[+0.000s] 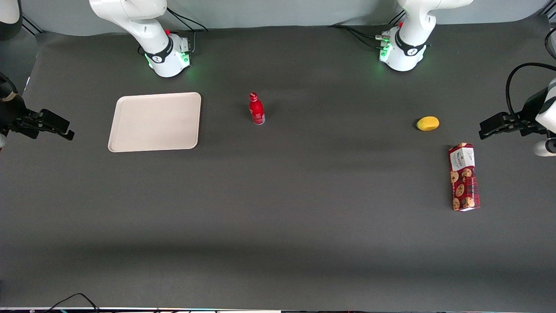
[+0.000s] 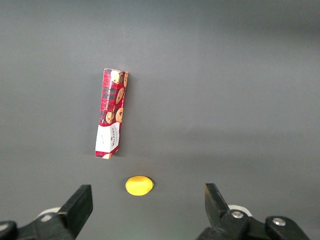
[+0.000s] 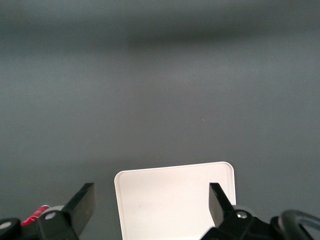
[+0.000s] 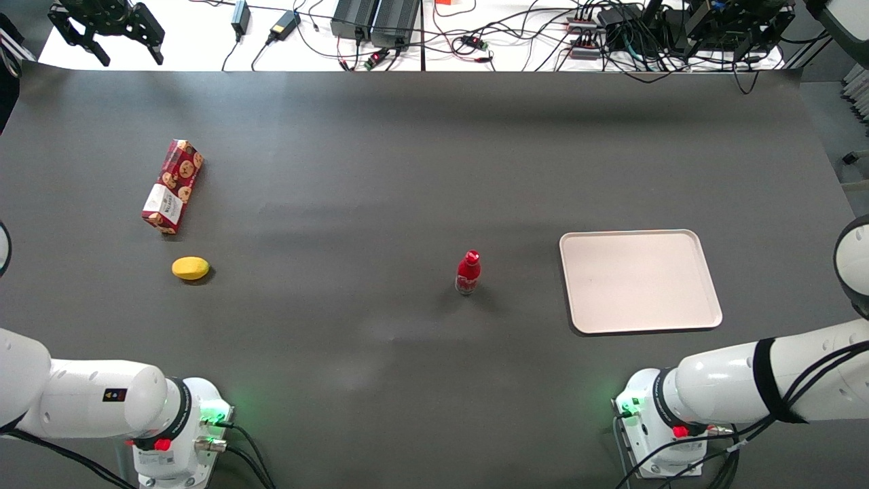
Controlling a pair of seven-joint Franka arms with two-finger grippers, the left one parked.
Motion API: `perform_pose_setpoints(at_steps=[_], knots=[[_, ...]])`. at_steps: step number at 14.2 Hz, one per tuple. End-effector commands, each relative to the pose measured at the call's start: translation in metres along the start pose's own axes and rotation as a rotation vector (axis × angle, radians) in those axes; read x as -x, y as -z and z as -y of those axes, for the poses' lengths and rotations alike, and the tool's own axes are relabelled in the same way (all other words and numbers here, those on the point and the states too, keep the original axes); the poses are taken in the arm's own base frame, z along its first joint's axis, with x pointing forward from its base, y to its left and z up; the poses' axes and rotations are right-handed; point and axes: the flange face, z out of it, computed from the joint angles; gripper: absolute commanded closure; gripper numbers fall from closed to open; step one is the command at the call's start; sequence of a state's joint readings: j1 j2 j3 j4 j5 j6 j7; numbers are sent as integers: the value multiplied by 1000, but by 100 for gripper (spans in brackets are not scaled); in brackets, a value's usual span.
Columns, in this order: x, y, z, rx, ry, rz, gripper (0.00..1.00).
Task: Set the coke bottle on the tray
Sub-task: 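Move the open right gripper over the red Coca-Cola bottle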
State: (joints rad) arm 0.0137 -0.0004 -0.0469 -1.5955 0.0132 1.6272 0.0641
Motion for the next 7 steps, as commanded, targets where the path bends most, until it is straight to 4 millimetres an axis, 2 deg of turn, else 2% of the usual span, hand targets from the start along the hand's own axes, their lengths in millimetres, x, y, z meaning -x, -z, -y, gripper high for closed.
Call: perform_pose_setpoints(at_steps=[1, 7], knots=[[-2, 3, -7, 9, 15, 18, 0], [-4, 1, -12, 1, -13, 23, 0]])
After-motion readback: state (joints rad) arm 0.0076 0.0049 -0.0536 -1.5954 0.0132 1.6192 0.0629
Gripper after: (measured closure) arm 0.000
